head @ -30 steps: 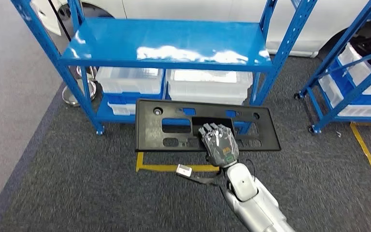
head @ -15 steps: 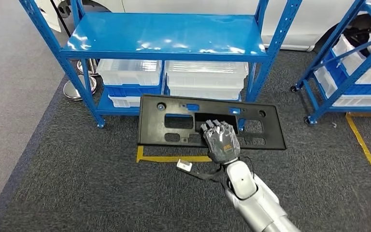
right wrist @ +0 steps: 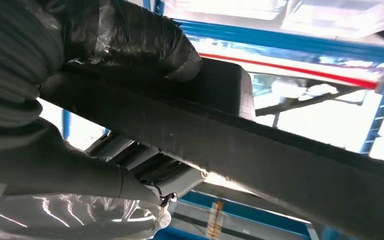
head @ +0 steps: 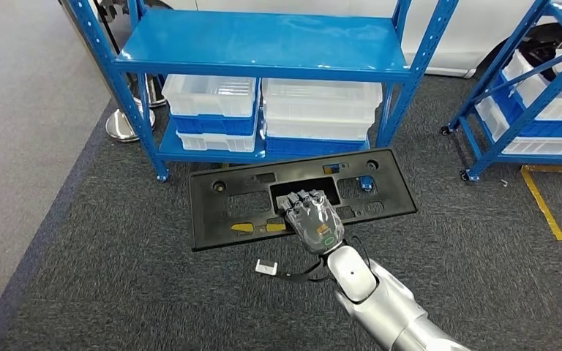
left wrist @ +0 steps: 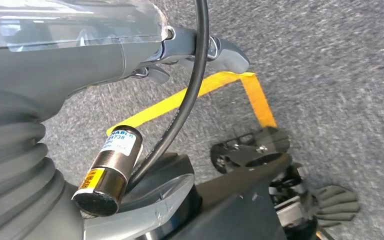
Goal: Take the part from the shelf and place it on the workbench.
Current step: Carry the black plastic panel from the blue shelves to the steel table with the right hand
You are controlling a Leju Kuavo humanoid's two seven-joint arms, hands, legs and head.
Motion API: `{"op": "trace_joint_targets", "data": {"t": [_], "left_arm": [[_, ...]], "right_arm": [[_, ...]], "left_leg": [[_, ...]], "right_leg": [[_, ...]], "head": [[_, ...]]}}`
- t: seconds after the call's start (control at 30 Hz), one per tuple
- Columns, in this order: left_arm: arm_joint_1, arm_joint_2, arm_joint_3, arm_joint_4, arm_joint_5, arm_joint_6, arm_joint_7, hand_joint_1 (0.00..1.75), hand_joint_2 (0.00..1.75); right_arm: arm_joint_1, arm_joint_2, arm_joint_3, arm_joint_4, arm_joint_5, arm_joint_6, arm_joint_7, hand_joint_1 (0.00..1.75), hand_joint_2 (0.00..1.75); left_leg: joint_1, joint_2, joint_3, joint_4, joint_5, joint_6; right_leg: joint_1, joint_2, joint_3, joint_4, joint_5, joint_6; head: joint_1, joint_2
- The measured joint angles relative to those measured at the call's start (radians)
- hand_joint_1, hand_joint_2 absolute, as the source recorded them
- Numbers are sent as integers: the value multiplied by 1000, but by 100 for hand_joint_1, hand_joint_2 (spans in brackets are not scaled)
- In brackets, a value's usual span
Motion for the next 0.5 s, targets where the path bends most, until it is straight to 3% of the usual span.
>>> {"op": "trace_joint_targets", "data": {"t": [0.03, 0.1, 0.13, 0.2, 0.27, 0.33, 0.37, 0.43, 0.5], "left_arm": [[-1, 0, 0, 0, -2, 0, -1, 0, 175], [0, 0, 1, 0, -4, 0, -3, 0, 175], [0, 0, 1, 0, -4, 0, -3, 0, 175], [2, 0, 2, 0, -4, 0, -4, 0, 175], [4, 0, 2, 0, -5, -1, -4, 0, 175], [5, -1, 2, 0, -5, -2, -5, 0, 175], [5, -2, 3, 0, -5, -2, -6, 0, 175], [5, -1, 3, 0, -6, -2, -7, 0, 175], [6, -1, 4, 0, -9, -3, -7, 0, 175]], "right_arm": [[3, 0, -2, 1, -1, 1, -11, 162, 175], [10, 1, -9, 2, -7, 3, -32, 162, 175], [15, 1, -16, 2, -11, 5, -40, 162, 175], [25, 4, -32, 3, -21, 10, -55, 162, 175], [30, 9, -49, 2, -27, 12, -66, 162, 175], [30, 18, -64, -1, -30, 12, -72, 162, 175], [30, 21, -71, -2, -31, 11, -74, 162, 175], [31, 26, -81, -3, -35, 12, -76, 162, 175], [32, 29, -91, -4, -40, 12, -80, 162, 175]], "left_leg": [[0, 2, -12, -1, 11, 10], [-3, 2, -39, -1, 32, 20], [-6, 2, -52, 0, 42, 21], [-11, 3, -78, 1, 63, 20], [-15, 6, -97, 1, 80, 17], [-19, 14, -105, 2, 93, 8], [-18, 20, -106, 2, 99, 2], [-16, 31, -107, -1, 109, -10], [-14, 28, -118, 23, 83, -21]], "right_leg": [[-1, 1, -16, 44, -47, 2], [1, 2, -46, 166, -136, 5], [2, 3, -54, 221, -152, 5], [4, 3, -27, 249, -120, -2], [11, -3, 68, 143, -86, -18], [23, -19, 165, 3, -105, -34], [27, -23, 188, -37, -118, -38], [28, -16, 192, -61, -114, -44], [23, -4, 185, -72, -94, -55]], "head": [[0, 0], [0, 0], [0, 0], [0, 0], [0, 0], [-1, 0], [-1, 0], [-1, 0], [-1, 0]]}}
